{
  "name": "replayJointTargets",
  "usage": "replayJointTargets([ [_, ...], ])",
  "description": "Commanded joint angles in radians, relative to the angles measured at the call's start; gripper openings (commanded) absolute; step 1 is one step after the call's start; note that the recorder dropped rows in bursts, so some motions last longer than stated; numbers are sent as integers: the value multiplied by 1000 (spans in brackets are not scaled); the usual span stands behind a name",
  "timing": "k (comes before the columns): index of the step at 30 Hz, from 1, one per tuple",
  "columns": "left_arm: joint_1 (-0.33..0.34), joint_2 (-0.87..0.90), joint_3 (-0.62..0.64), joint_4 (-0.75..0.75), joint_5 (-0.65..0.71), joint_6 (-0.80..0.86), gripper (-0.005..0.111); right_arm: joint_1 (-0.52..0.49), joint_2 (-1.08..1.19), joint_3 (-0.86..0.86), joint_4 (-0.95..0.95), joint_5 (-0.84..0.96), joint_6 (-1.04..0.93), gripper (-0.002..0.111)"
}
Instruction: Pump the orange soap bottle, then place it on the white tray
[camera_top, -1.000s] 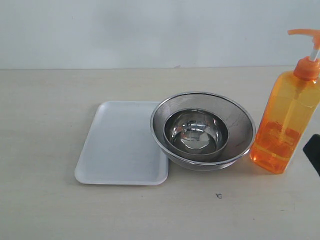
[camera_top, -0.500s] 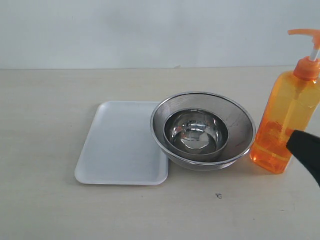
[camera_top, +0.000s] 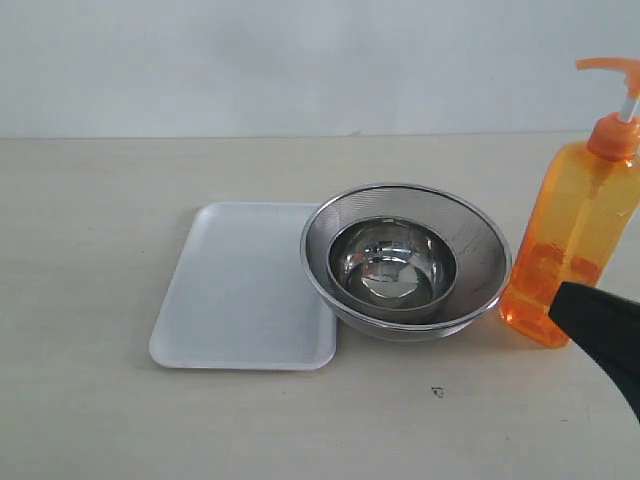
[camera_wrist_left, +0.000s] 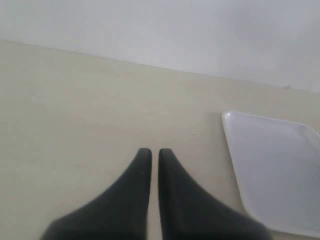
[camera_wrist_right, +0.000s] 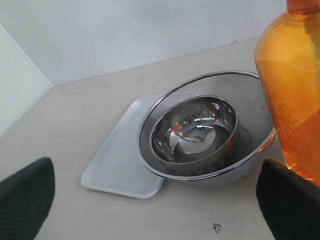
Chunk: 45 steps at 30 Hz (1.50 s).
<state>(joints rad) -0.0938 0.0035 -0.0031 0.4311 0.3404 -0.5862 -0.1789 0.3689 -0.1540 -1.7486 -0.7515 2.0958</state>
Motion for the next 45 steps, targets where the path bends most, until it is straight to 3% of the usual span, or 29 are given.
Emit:
replayJointTargets([
  [1, 4, -3, 3, 4, -4, 4, 5, 2, 3, -7, 4, 29, -5, 105],
  [5, 4, -3, 3, 4, -4, 4, 5, 54, 3, -9, 4, 148, -5, 105],
  [7, 4, -3, 3, 4, -4, 4, 5, 168, 3, -9, 4, 270, -5, 105],
  [10, 4, -3, 3, 4, -4, 4, 5, 261, 3, -9, 4, 406, -5, 105],
  [17, 4, -3, 3, 4, -4, 4, 5, 352, -78, -38, 4, 448, -5, 105],
  [19, 4, -3, 3, 4, -4, 4, 5, 347, -91, -48, 82, 411, -5, 105],
  [23, 4, -3, 3, 4, -4, 4, 5, 348, -91, -9, 442, 371, -11, 105],
  [26, 4, -3, 3, 4, -4, 4, 5, 350, -91, 26, 867, 383, -13, 105],
  [28, 4, -3, 3, 4, -4, 4, 5, 352, -91, 29, 958, 406, -13, 105],
  [45, 4, -3, 3, 4, -4, 4, 5, 388, -91, 29, 952, 431, -13, 105],
])
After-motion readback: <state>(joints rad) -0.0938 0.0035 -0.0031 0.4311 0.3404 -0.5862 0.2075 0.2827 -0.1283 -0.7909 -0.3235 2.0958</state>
